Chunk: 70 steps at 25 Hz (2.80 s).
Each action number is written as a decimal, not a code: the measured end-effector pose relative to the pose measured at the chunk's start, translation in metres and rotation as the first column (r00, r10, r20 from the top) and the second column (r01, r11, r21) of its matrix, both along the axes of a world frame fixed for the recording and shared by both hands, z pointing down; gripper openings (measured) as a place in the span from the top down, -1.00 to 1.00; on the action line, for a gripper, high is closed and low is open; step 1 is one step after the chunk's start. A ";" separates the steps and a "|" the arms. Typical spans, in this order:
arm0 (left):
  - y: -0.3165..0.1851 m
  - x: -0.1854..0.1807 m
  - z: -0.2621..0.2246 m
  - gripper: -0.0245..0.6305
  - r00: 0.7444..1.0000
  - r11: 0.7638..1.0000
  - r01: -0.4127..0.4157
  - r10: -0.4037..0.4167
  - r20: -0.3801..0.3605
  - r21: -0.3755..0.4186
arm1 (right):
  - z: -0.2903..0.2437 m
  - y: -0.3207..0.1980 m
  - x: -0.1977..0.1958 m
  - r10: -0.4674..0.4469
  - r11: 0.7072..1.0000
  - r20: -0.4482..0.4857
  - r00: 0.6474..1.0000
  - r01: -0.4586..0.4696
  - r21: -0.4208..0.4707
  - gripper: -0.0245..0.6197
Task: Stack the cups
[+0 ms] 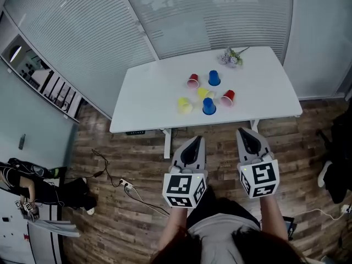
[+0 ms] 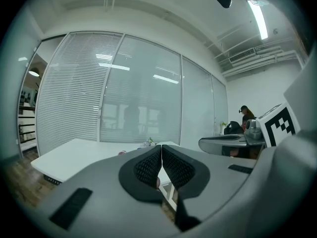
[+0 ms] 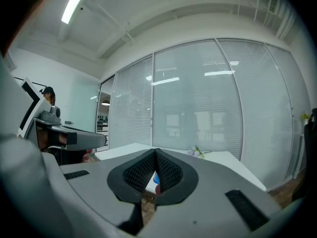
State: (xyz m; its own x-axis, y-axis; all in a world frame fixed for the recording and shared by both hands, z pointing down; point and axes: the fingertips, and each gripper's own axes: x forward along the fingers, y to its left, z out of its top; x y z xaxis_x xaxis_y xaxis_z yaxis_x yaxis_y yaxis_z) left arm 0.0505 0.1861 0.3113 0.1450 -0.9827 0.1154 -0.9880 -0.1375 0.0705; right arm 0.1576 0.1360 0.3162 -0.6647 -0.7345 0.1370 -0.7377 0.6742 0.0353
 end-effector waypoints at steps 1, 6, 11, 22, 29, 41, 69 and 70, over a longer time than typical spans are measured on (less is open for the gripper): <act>-0.003 -0.001 0.000 0.86 1.000 1.000 0.002 -0.002 0.000 -0.002 | 0.000 -0.003 -0.001 -0.003 1.000 0.009 1.000 0.003 -0.008 0.85; -0.024 -0.011 0.001 0.86 1.000 1.000 -0.005 0.005 -0.001 -0.003 | 0.001 -0.022 -0.008 0.006 0.999 0.047 0.999 -0.004 -0.034 0.85; -0.055 -0.023 0.001 0.86 1.000 1.000 -0.030 0.030 0.000 0.005 | 0.001 -0.044 -0.018 0.021 0.999 0.076 0.997 -0.018 -0.048 0.85; -0.127 -0.056 0.005 0.86 0.994 0.994 -0.109 0.109 0.008 0.009 | 0.009 -0.110 -0.052 0.082 0.994 0.059 0.995 -0.077 -0.082 0.85; -0.165 -0.079 0.010 0.86 0.986 0.986 -0.168 0.168 0.004 0.001 | 0.024 -0.154 -0.057 0.164 0.967 0.078 0.983 -0.145 -0.210 0.85; -0.200 -0.110 0.038 0.86 0.959 0.957 -0.283 0.283 -0.016 -0.058 | 0.046 -0.197 -0.070 0.261 0.906 0.021 0.965 -0.237 -0.350 0.84; -0.302 -0.090 0.070 0.86 0.933 0.925 -0.360 0.355 -0.058 -0.122 | 0.155 -0.292 -0.045 0.254 0.651 -0.067 0.965 -0.222 -0.726 0.35; -0.305 -0.090 0.071 0.86 0.933 0.925 -0.359 0.354 -0.060 -0.126 | 0.161 -0.294 -0.045 0.251 0.633 -0.072 0.965 -0.220 -0.742 0.33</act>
State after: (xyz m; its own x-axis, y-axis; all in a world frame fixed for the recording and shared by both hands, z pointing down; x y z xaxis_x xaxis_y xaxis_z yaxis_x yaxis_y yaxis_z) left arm -0.0392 -0.1191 0.3823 0.4894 -0.8415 0.2288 -0.8719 -0.4672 0.1467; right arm 0.1127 -0.1577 0.4768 -0.4996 -0.5315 0.6840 -0.8652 0.2675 -0.4242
